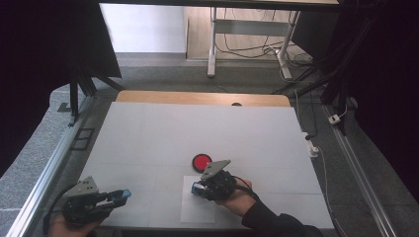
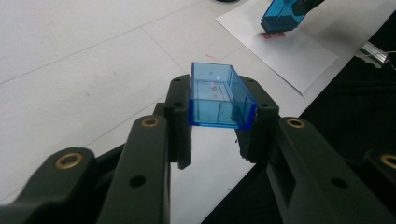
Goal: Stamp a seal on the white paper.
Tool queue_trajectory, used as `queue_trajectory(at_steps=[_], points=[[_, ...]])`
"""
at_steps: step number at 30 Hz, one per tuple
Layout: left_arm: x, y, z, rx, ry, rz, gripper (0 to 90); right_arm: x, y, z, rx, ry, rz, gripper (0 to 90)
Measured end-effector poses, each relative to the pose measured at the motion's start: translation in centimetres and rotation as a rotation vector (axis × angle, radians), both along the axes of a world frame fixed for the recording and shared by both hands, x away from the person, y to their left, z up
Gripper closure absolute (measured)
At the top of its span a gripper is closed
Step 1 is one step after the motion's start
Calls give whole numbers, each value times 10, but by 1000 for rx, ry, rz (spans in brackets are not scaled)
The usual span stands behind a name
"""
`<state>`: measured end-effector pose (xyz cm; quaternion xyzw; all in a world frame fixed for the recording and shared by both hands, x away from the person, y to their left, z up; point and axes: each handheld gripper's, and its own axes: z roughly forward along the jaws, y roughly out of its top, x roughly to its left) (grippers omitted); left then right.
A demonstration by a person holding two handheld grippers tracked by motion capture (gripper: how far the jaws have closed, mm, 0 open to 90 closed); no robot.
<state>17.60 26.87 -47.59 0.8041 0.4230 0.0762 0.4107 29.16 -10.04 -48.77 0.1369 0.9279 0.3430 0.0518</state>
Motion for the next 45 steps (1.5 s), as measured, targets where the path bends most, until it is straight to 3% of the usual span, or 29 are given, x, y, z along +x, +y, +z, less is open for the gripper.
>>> queue_trajectory(at_steps=[17, 32, 45], points=[[0, 0, 0, -1, 2, 3, 680, 0, -17, 24, 104, 9, -32, 708], [1, 1, 0, -10, 7, 7, 680, -2, -34, 49, 223, -29, -60, 708], [1, 1, 0, -11, 12, 4, 680, -5, -41, 60, 279, -51, -54, 708]])
